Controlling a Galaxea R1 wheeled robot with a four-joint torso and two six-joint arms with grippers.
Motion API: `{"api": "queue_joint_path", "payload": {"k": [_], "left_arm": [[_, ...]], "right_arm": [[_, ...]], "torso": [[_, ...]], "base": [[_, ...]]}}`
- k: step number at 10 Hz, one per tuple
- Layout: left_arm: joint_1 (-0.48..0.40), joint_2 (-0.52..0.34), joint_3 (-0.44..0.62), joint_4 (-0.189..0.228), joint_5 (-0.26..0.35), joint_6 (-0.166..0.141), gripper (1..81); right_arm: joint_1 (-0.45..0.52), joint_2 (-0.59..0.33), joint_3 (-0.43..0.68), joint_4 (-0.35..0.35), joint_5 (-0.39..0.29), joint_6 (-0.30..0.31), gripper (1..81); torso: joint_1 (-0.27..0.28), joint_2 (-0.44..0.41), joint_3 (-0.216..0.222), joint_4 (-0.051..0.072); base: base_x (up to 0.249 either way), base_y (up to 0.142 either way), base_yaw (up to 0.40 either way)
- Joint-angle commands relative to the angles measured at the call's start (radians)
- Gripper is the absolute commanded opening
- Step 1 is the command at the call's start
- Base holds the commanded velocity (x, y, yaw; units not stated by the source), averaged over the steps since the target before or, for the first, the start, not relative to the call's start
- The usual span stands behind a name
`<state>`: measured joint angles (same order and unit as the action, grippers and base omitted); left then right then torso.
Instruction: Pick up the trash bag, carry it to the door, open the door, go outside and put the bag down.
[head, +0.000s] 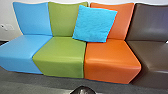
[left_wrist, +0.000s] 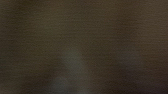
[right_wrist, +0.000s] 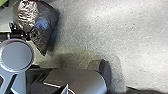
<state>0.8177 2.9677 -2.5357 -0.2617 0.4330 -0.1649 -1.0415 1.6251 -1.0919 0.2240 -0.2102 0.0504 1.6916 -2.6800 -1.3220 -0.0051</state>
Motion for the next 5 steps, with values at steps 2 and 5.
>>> {"api": "queue_joint_path", "payload": {"k": [2, 5], "left_arm": [[-0.079, 0.007, -0.012, 0.038, 0.049, -0.008, 81.1], [-0.064, 0.012, -0.029, 0.059, 0.035, -0.005, 81.1]], "right_arm": [[0.057, -0.066, 0.032, 0.023, -0.072, 0.0, 81.1], [0.059, -0.064, 0.034, 0.023, -0.074, 0.0, 81.1]], "torso": [[0.0, 0.0, -0.005, 0.0], [0.0, 0.0, -0.01, 0.0]], "base": [[0.0, 0.0, 0.0], [0.0, 0.0, 0.0]]}}
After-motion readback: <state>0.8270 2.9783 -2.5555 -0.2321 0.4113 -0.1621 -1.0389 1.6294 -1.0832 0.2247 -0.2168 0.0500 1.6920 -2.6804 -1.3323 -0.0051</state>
